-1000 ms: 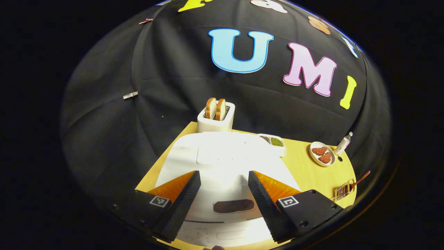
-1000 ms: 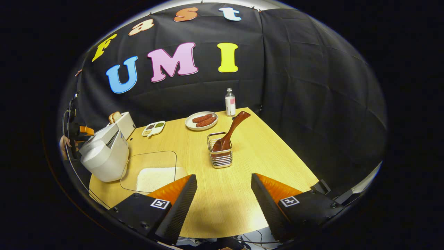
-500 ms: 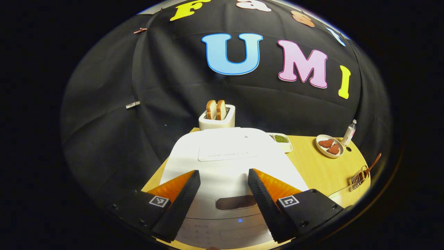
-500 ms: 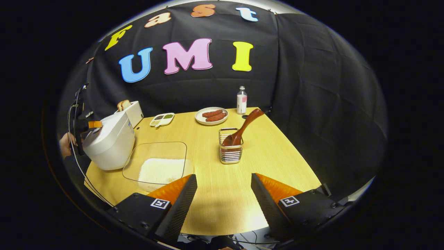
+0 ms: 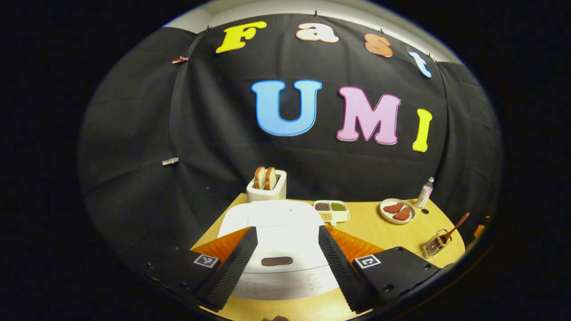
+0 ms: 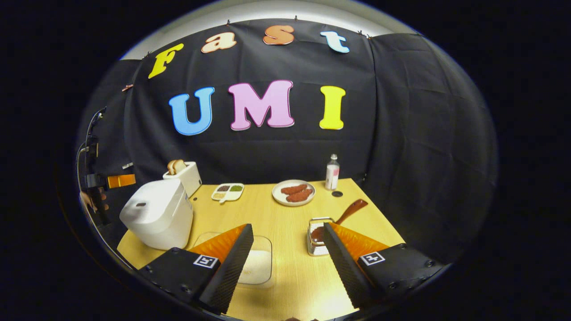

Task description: Close the left gripper, press the button to open the rice cooker; take a wooden spoon from the chopstick holder with the right hand, scoop a spoonful of rice and pour it into the rice cooker, then put the wooden spoon back into the chopstick holder.

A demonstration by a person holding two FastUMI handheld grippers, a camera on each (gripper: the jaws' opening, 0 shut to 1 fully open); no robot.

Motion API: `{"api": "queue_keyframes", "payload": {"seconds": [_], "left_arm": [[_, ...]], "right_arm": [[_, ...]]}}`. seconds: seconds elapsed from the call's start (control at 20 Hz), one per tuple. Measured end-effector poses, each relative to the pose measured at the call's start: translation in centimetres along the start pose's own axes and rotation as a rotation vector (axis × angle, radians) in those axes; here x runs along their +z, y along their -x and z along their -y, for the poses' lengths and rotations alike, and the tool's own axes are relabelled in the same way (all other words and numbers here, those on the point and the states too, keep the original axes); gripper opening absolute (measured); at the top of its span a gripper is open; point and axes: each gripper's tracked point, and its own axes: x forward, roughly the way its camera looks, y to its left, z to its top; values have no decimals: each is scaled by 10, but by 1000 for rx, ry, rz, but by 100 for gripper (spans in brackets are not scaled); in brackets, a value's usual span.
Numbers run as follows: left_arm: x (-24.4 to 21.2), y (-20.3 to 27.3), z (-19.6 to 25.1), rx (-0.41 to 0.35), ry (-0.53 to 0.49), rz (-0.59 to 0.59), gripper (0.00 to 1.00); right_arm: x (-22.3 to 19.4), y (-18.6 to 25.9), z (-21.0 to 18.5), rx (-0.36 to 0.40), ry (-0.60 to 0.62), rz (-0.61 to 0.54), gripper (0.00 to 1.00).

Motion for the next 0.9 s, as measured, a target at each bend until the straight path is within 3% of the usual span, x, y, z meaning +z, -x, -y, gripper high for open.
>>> {"api": "queue_keyframes", "payload": {"seconds": [0.15, 0.4, 0.7, 0.9], "left_arm": [[25, 42, 14, -36, 17, 80, 95], [31, 106, 29, -90, 21, 135, 95], [6, 168, 32, -90, 102, 166, 95], [-1, 199, 29, -50, 121, 188, 95]], "right_arm": [[34, 8, -13, -9, 22, 78, 99], [56, 38, -32, -47, 43, 155, 99], [42, 73, -40, -19, 70, 174, 99], [18, 89, -30, 7, -13, 134, 99]]}}
